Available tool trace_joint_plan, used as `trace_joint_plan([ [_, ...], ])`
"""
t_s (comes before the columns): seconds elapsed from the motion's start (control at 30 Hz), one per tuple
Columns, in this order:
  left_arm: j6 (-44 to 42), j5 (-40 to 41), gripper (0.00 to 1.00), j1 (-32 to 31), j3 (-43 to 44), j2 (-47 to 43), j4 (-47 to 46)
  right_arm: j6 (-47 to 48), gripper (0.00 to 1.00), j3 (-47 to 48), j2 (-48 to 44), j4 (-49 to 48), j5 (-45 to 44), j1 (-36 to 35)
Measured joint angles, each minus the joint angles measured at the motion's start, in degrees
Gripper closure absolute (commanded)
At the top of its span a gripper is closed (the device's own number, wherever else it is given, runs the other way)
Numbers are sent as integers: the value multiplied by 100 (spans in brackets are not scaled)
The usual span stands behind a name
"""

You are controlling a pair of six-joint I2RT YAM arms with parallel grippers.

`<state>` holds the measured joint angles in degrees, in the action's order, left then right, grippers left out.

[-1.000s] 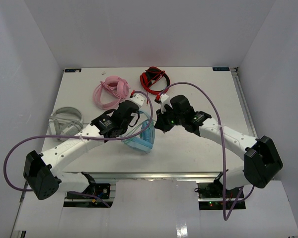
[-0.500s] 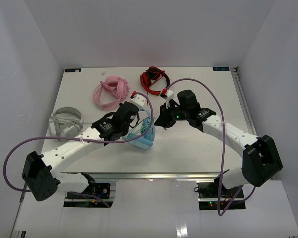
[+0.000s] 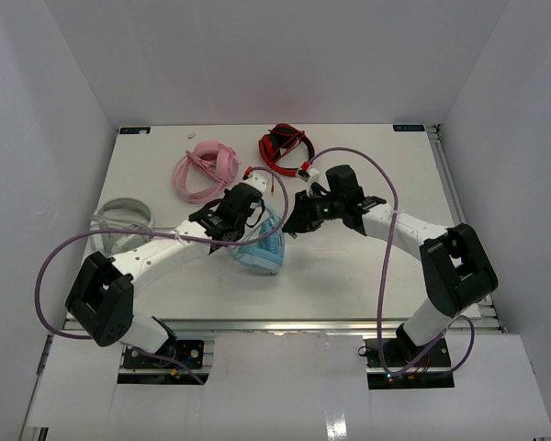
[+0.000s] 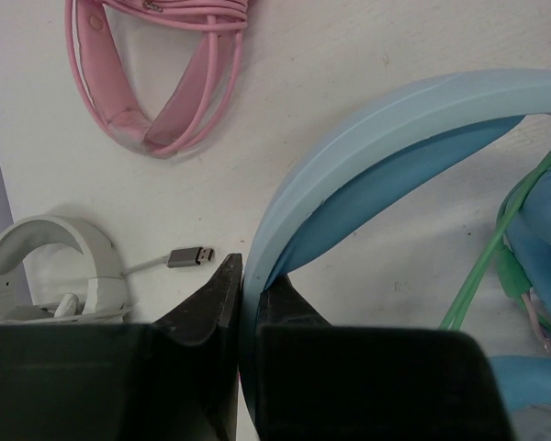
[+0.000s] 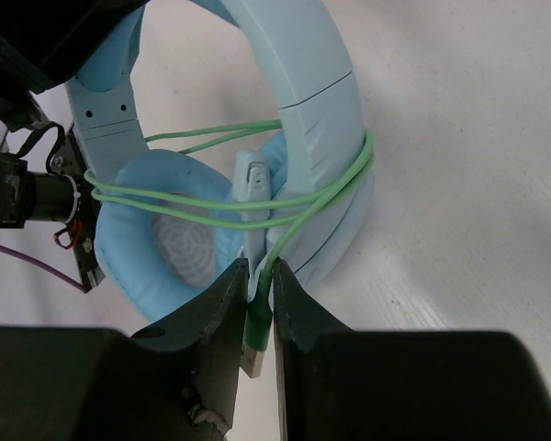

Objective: Wrap the headphones

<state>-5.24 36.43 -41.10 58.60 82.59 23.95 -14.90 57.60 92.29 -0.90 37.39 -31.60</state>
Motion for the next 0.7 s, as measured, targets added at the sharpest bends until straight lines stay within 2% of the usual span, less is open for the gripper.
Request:
trace_joint_plan([
  [0.37, 238, 6, 100, 169, 590, 939, 70, -286, 81, 63, 496, -308, -29, 148],
  [0.43, 328, -37, 96, 217, 726, 1079, 140, -336, 80, 143, 580, -336, -81, 184],
  [0.53, 465, -140, 82, 292, 939, 1290, 252, -405, 79, 243, 665, -370, -198, 208],
  [0.6, 537, -212, 64, 322, 1050, 1422, 291, -427, 79, 264, 685, -380, -267, 223],
  [0.63, 572, -242, 58, 338, 1090, 1484, 297, -434, 79, 264, 685, -383, -297, 234],
  [0.7, 682, -192, 52, 353, 1183, 1678, 246, -458, 78, 264, 685, -376, -289, 245],
])
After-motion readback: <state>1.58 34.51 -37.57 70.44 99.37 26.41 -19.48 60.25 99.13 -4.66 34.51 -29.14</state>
